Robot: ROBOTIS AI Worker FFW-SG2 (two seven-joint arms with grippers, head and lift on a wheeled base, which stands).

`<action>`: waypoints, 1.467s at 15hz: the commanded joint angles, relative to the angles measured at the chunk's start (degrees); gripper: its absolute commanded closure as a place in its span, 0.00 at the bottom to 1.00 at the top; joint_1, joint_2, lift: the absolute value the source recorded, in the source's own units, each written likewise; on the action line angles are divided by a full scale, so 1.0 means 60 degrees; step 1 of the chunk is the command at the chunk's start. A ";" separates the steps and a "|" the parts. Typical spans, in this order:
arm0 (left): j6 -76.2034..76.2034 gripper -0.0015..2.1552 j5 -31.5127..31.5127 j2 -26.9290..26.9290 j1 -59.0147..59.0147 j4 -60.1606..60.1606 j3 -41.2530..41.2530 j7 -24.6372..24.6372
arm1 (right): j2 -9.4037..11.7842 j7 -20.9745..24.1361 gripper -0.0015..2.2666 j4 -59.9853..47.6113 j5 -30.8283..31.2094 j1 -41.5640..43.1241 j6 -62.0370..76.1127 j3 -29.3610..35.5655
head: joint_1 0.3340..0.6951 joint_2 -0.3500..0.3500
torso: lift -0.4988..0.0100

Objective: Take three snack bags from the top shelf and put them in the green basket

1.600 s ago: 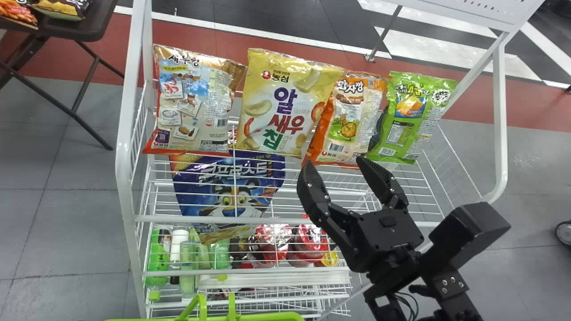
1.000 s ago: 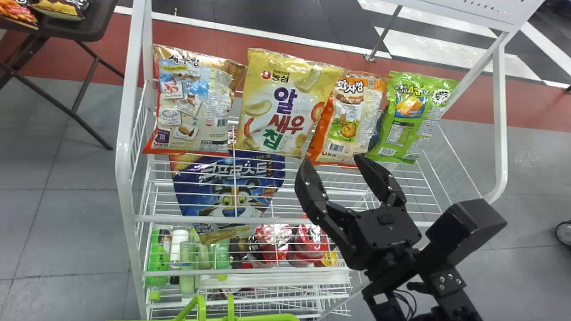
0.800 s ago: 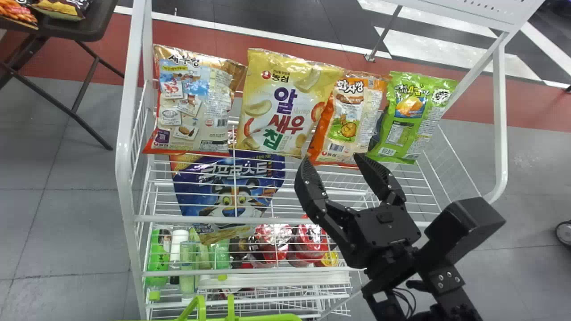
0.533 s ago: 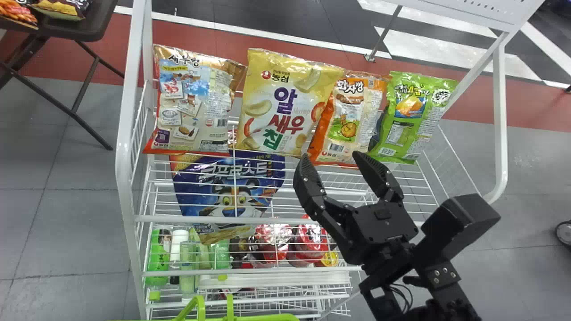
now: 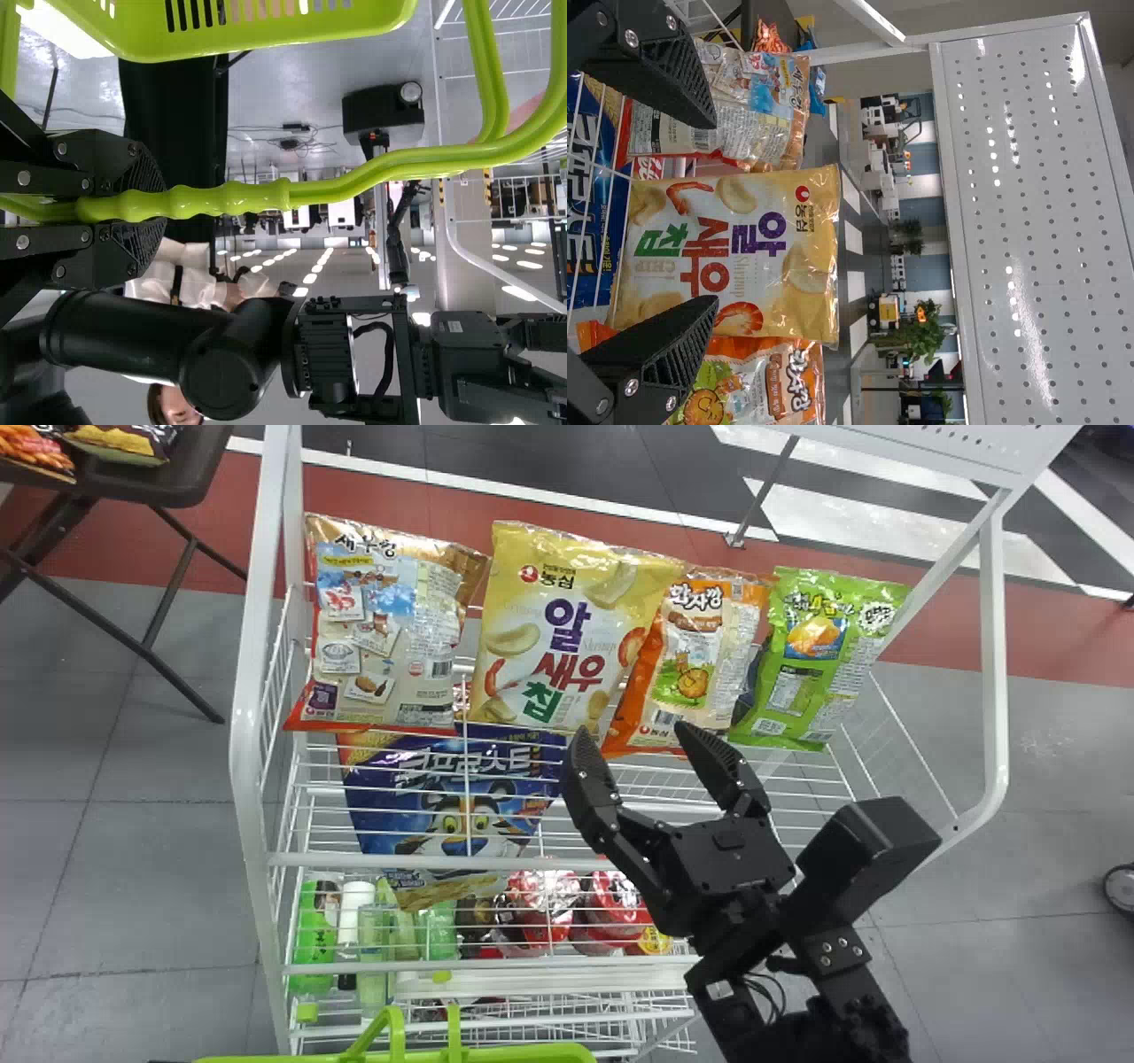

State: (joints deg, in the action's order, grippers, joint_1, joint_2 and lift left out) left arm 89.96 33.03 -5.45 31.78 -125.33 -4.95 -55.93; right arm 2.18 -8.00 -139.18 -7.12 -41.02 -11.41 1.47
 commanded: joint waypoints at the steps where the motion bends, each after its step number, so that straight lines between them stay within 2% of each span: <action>1: 0.0011 0.49 0.0003 0.0000 0.0006 0.0000 -0.0009 0.0020 | -0.0012 0.0000 0.06 0.0257 0.0000 0.0260 -0.0026 -0.0084 | 1.00 0.00 | 0.92; 9: 0.0011 0.49 0.0017 0.0000 -0.0038 0.0205 0.0005 -0.0053 | 0.0018 -0.0030 0.06 0.2997 0.0205 0.3702 -0.0670 -0.1930 | 1.00 0.00 | 0.92; 12: 0.0011 0.49 0.0017 0.0000 -0.0038 0.0220 0.0122 -0.0185 | -0.0114 0.0234 0.06 0.4359 0.0498 0.5108 -0.0992 -0.2618 | 1.00 0.13 | 0.92; 13: 0.0011 0.49 0.0017 0.0000 -0.0053 0.0234 0.0181 -0.0258 | -0.0187 0.0644 0.06 0.4740 0.0747 0.5431 -0.1051 -0.2823 | 1.00 0.16 | 0.92; 15: 0.0011 0.49 0.0061 0.0000 -0.0228 0.0381 0.0240 -0.0332 | -0.0290 0.0820 0.06 0.5355 0.0923 0.5885 -0.1051 -0.2926 | 1.00 0.25 | 0.92; 20: 0.0011 0.49 0.0134 0.0000 -0.0404 0.0527 0.0445 -0.0595 | -0.0290 0.1230 0.06 0.6366 0.1113 0.6646 -0.1256 -0.2985 | 1.00 0.29 | 0.92; 22: 0.0011 0.49 0.0134 0.0000 -0.0434 0.0542 0.0445 -0.0595 | -0.0202 0.0849 0.31 0.6278 0.1186 0.6632 -0.1608 -0.3014 | 1.00 0.30 | 0.92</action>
State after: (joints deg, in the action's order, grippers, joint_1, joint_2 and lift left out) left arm 89.96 33.81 -5.45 29.34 -122.14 -2.29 -59.50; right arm 0.65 -2.03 -101.27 -0.23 -1.27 -19.73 -16.50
